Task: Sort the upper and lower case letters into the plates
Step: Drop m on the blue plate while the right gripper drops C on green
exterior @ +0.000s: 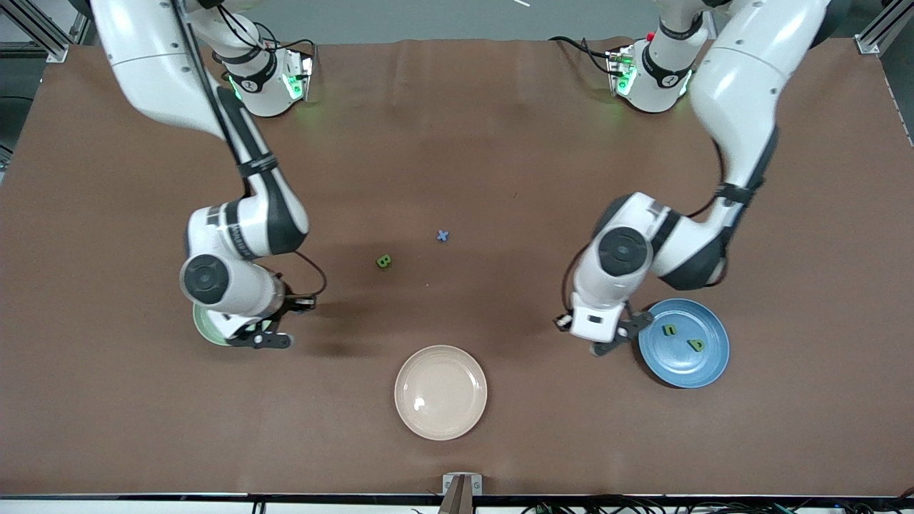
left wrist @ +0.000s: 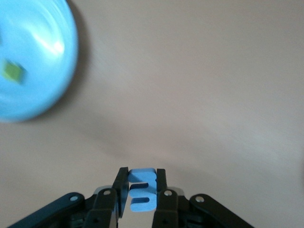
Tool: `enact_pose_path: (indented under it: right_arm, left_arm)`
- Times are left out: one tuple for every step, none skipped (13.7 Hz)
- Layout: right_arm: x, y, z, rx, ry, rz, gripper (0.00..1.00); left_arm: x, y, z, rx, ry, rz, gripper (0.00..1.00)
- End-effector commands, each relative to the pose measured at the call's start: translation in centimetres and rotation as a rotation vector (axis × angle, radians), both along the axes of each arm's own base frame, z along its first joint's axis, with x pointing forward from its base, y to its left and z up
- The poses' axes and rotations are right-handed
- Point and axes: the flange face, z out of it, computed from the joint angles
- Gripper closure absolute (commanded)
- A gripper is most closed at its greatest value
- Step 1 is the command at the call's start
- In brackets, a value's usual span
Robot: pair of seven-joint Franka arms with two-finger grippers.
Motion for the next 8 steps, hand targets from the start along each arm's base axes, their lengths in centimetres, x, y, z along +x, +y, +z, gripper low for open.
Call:
enact_pose_path:
  right_arm:
    - [0.0,-5.2,-0.2,0.034,0.005,0.072,0.99]
    - [0.0,-6.8,-0.7,0.039,0.008,0.088,0.99]
    - [0.0,-7.9,-0.9,0.042,0.009,0.098,0.99]
    - [-0.1,-9.0,-1.3,0.045,0.009,0.104,0.99]
    - [-0.3,-9.9,-1.9,0.046,0.002,0.107,0.99]
    - [-0.8,-10.2,-2.9,0.046,0.0,0.115,0.99]
    - [-1.3,-10.1,-3.6,0.045,-0.009,0.117,0.99]
    - [-1.7,-10.0,-4.2,0.044,-0.013,0.118,0.99]
  left_arm:
    - [0.2,5.9,-0.5,0.047,0.068,-0.107,1.0]
    - [0.5,8.5,-1.2,0.051,0.089,-0.147,1.0]
    - [0.7,11.0,-1.8,0.05,0.109,-0.177,1.0]
    - [1.1,13.4,-2.2,0.047,0.122,-0.198,0.99]
    - [1.5,15.8,-2.7,0.041,0.127,-0.205,0.99]
    - [1.7,17.3,-3.2,0.035,0.133,-0.223,0.97]
    - [1.9,18.2,-3.3,0.033,0.135,-0.233,0.96]
    - [2.3,19.3,-3.4,0.03,0.124,-0.222,0.92]
